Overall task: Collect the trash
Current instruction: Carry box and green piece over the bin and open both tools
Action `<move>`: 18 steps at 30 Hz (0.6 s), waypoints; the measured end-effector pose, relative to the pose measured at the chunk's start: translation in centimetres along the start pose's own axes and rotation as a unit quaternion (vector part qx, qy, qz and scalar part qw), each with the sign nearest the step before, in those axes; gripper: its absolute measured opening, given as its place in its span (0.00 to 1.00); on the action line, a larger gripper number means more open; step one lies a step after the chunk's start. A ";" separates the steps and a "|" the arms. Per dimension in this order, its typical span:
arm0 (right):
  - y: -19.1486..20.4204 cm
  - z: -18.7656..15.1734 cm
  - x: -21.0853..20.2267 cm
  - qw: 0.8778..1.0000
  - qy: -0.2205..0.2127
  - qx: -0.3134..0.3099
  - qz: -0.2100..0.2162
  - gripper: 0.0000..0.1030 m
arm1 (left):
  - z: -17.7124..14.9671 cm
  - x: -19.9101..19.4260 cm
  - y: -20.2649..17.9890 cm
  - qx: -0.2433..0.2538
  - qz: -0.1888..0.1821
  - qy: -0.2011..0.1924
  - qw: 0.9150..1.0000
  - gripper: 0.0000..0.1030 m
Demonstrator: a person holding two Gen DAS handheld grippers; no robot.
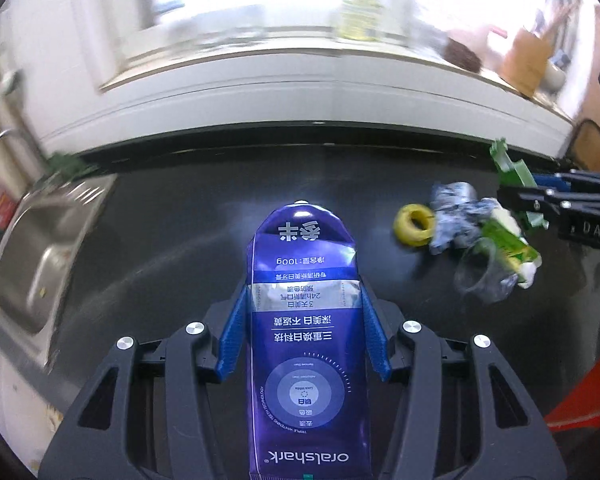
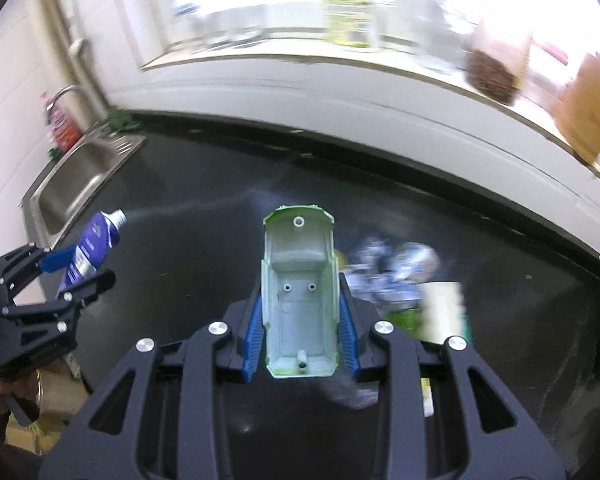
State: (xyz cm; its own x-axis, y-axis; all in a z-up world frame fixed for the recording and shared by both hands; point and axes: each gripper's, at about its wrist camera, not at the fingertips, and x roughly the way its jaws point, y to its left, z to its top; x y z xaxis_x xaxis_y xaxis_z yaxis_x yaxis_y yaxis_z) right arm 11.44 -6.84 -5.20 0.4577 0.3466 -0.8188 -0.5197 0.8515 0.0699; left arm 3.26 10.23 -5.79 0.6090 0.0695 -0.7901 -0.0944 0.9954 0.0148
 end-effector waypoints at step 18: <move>34.2 -3.0 2.6 0.946 0.055 -0.230 0.223 0.32 | -19.1 -13.0 19.0 -0.201 0.160 0.010 0.966 0.49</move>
State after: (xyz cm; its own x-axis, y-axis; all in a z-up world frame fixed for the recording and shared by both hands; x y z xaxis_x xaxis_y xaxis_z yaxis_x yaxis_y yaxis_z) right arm -7.33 22.01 -6.59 0.0551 0.5664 -0.8223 -0.9137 0.3608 0.1872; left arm -21.48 27.01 -6.94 0.4829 0.3648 -0.7961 -0.5769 0.8164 0.0241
